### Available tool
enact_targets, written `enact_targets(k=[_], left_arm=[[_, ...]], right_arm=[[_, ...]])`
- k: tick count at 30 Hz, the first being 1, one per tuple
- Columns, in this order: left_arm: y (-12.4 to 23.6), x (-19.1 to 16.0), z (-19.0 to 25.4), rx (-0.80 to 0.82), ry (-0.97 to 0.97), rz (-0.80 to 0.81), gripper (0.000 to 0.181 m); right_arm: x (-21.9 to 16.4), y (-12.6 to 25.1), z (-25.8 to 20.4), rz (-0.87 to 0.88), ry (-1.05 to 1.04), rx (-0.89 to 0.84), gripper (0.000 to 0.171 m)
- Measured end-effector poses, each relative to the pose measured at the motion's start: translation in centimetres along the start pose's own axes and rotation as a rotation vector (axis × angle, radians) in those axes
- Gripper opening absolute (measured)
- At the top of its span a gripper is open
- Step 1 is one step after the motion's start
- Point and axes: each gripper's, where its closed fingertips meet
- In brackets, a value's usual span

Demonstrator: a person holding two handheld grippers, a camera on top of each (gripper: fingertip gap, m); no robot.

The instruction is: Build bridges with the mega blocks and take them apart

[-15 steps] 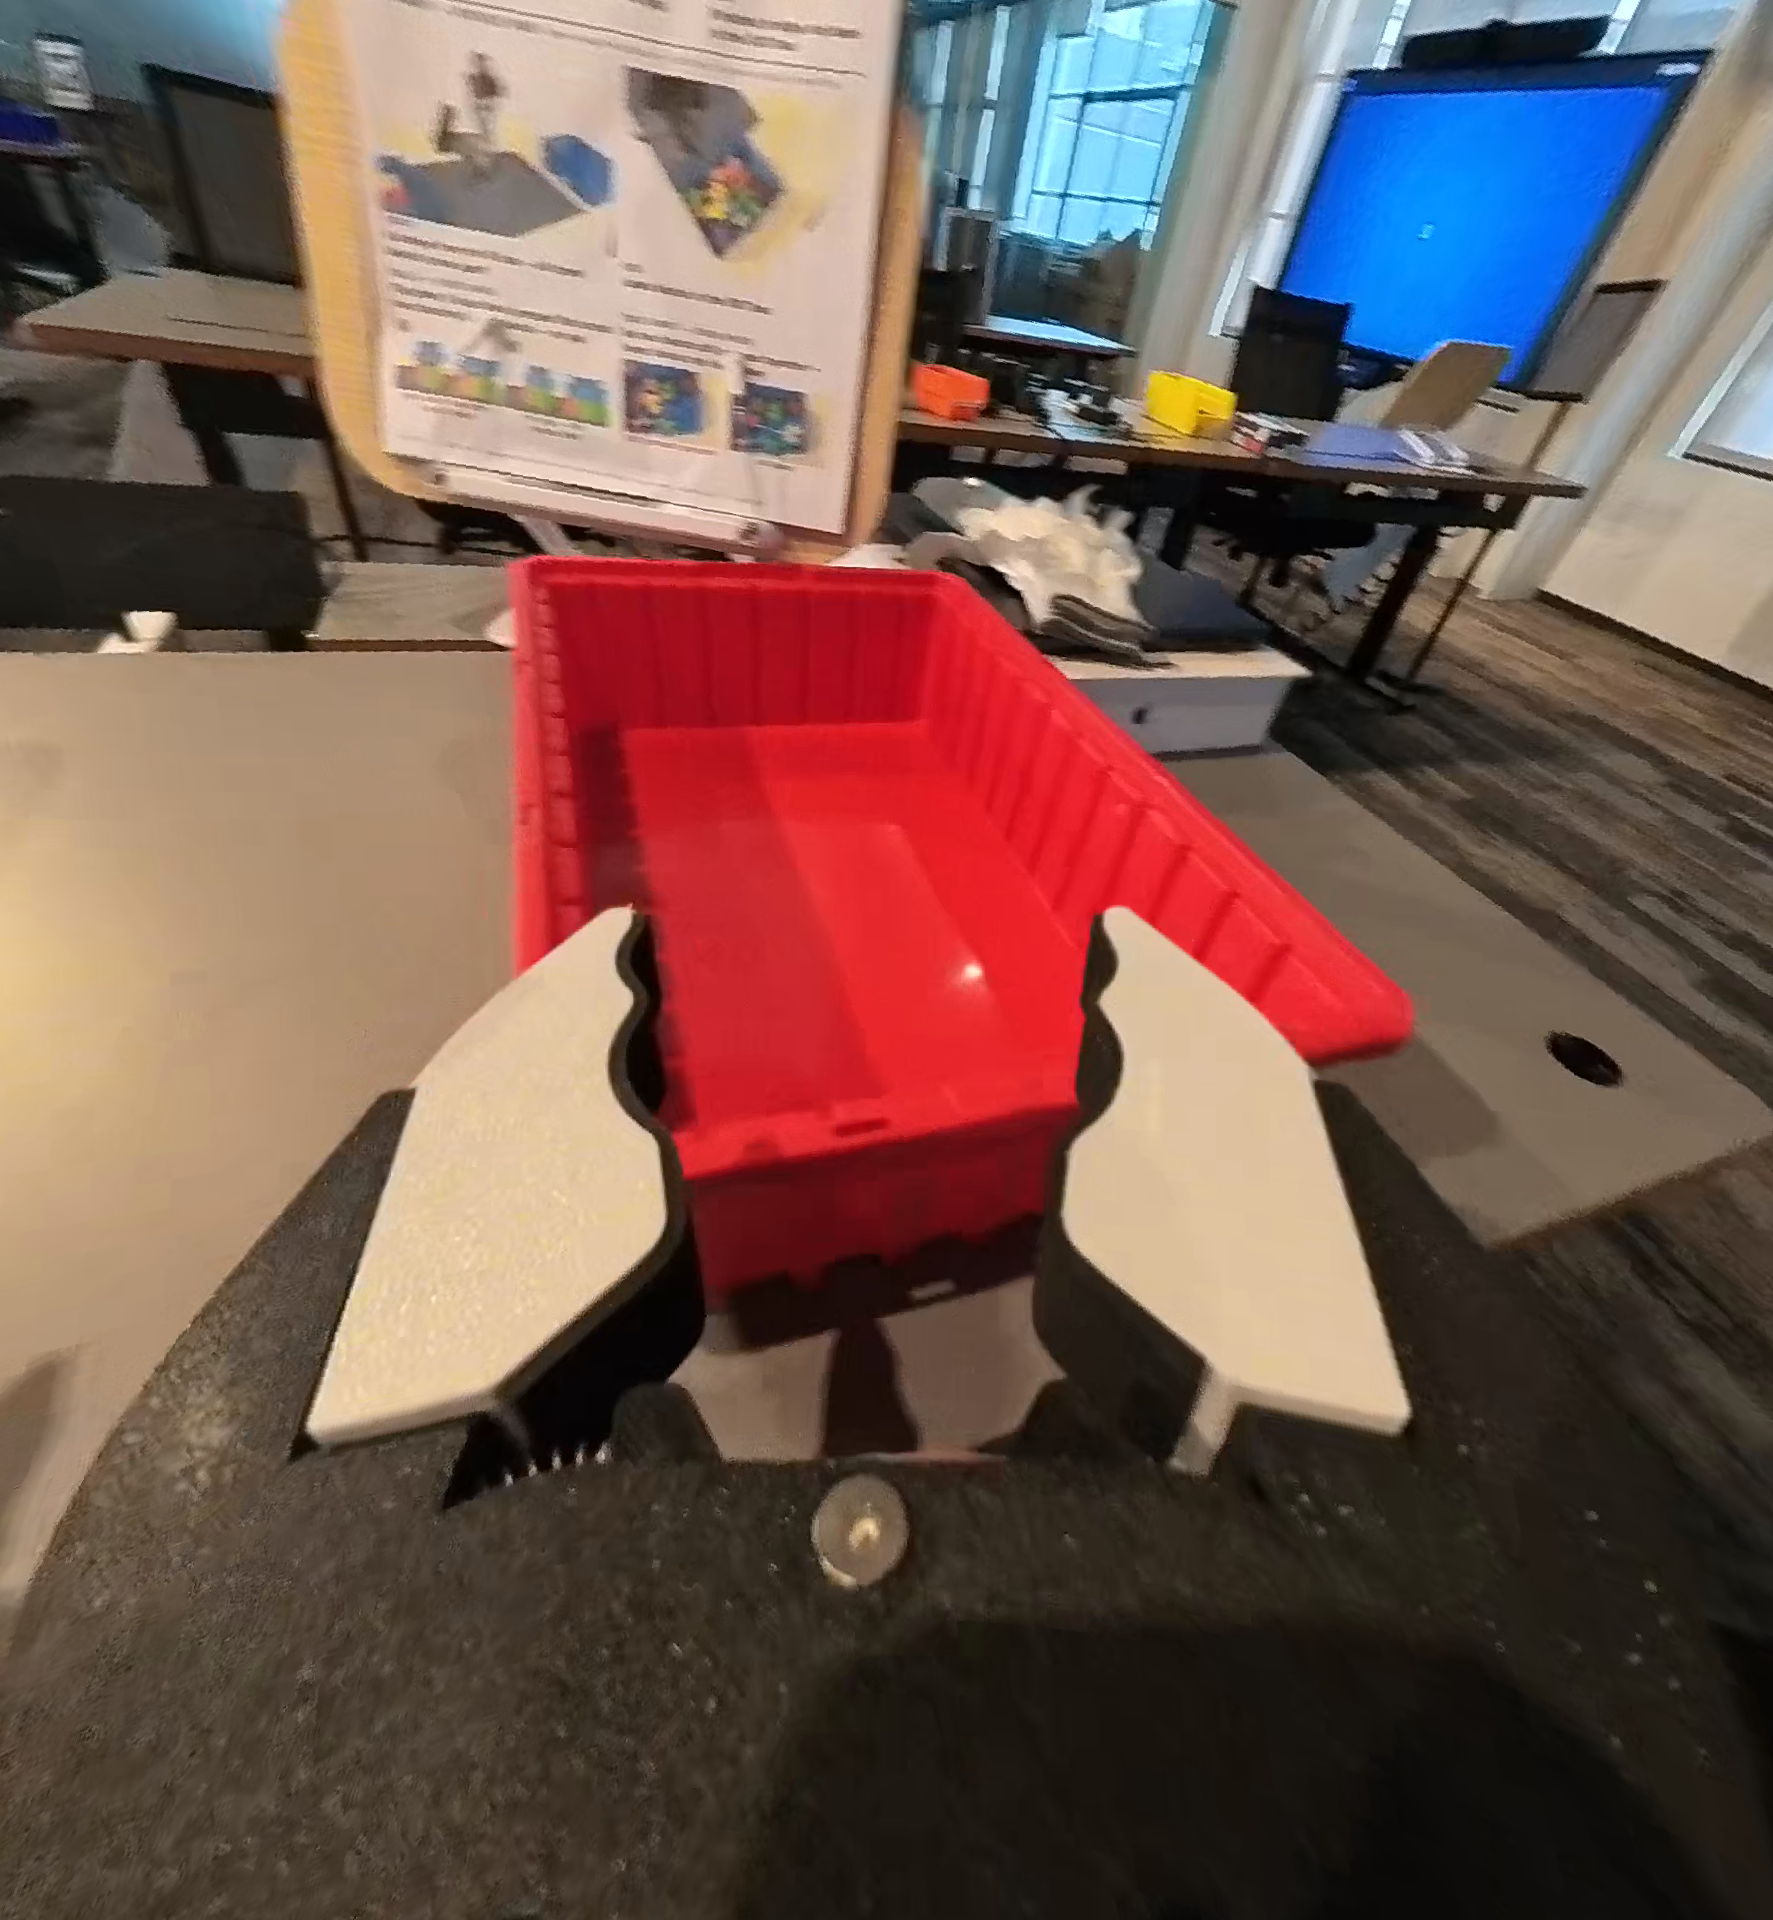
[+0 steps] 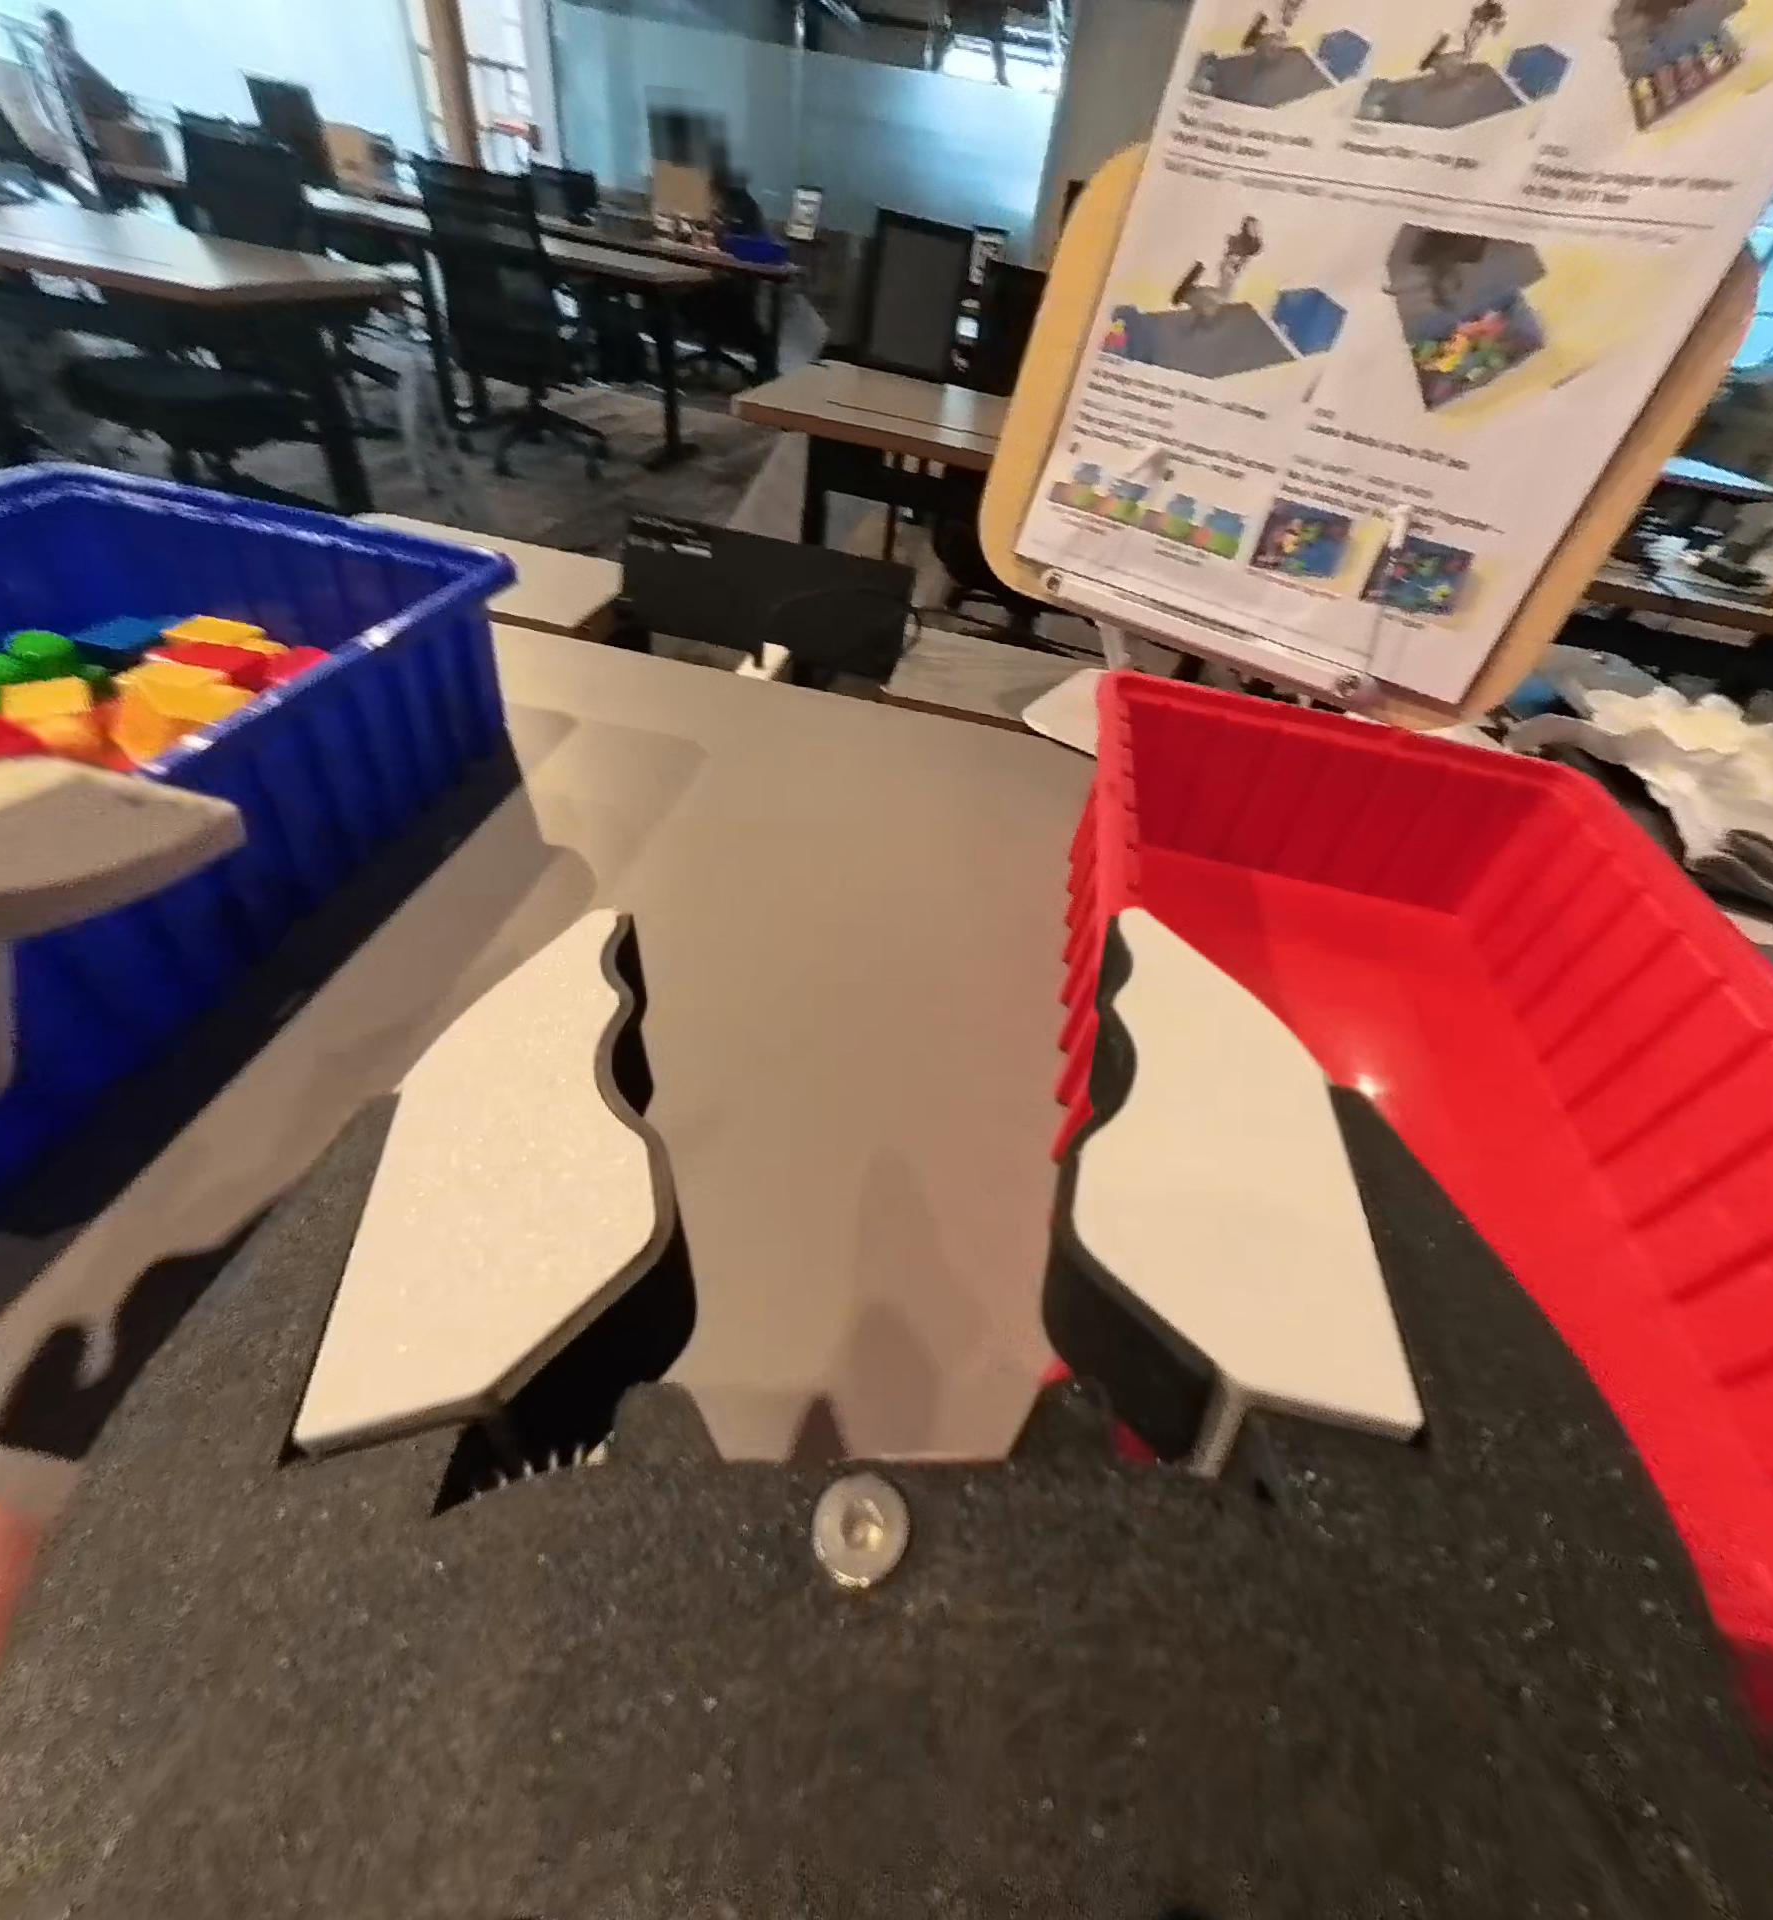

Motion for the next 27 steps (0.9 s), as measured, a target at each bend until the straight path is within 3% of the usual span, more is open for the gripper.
enact_targets(k=[2,6,10,16,27], left_arm=[[0.3,-0.4,-0.1,0.013,-0.003,-0.015,0.125],[-0.2,-1.5,0.2,0.038,0.002,-0.086,0.124],[-2.3,-2.6,1.8,0.065,-0.026,-0.176,0.125],[-3.4,-3.1,5.0,0.044,-0.086,-0.232,0.126],[-3.6,-3.8,7.0,0.012,-0.100,-0.259,0.126]], right_arm=[[1.0,0.0,-0.4,0.038,-0.030,0.012,0.085],[6.2,2.2,1.0,0.279,-0.109,-0.157,0.086],[10.6,4.9,-1.8,0.447,-0.040,-0.175,0.083],[11.8,6.1,-3.3,0.538,0.044,-0.207,0.083],[11.8,6.8,-2.9,0.551,0.127,-0.240,0.082]])
Point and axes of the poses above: each gripper's, where its closed fingertips meet, y back along the fingers, x out of its top, z = x × y across the jaws, and after that the axes turned 9 degrees about -y, right-handed
